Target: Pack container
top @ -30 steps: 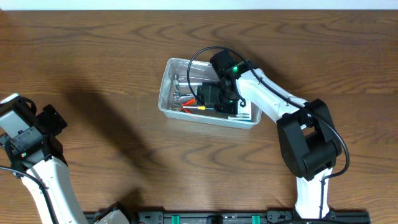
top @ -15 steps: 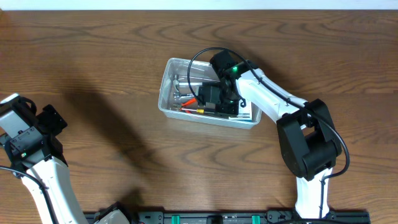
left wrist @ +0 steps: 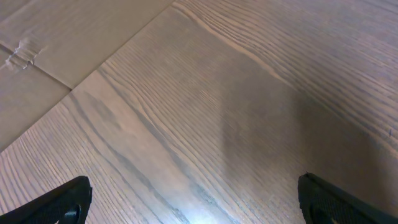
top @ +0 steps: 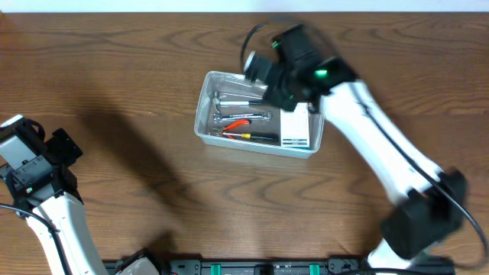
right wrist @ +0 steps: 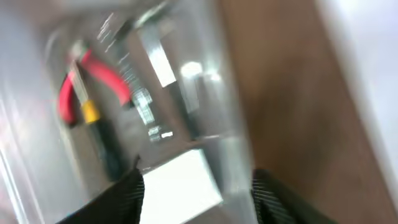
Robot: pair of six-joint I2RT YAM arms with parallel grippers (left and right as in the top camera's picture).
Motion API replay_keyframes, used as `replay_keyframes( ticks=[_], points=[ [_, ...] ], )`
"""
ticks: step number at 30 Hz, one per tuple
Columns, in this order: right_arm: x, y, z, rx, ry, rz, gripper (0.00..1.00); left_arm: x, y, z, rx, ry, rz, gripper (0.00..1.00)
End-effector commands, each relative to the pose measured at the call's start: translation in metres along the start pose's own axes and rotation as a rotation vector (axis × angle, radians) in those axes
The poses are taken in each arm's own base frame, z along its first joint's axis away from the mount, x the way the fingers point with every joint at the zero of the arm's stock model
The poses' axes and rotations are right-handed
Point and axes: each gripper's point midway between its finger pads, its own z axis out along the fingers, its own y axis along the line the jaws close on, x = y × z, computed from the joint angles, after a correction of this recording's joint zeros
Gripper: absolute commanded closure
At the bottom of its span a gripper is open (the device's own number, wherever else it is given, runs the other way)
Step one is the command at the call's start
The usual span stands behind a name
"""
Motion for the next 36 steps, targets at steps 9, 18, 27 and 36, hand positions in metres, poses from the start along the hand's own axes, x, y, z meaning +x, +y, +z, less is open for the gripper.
replay_keyframes(
  ticks=[9, 18, 27, 36],
  points=[
    [0.058, -0.120, -0.174, 0.398, -0.236, 0.795, 0.40, -0.002, 0.001, 0.000, -0.001, -0.002, 0.006, 0.02],
    [0.096, -0.138, -0.247, 0.553, -0.315, 0.896, 0.01, -0.002, 0.001, 0.000, -0.001, -0.002, 0.006, 0.02],
    [0.104, -0.124, -0.247, 0.528, -0.268, 0.907, 0.01, -0.002, 0.001, 0.000, -0.001, -0.002, 0.006, 0.02],
    [0.119, -0.106, -0.237, 0.478, -0.173, 0.927, 0.01, -0.002, 0.001, 0.000, -0.001, -0.002, 0.006, 0.02]
  ],
)
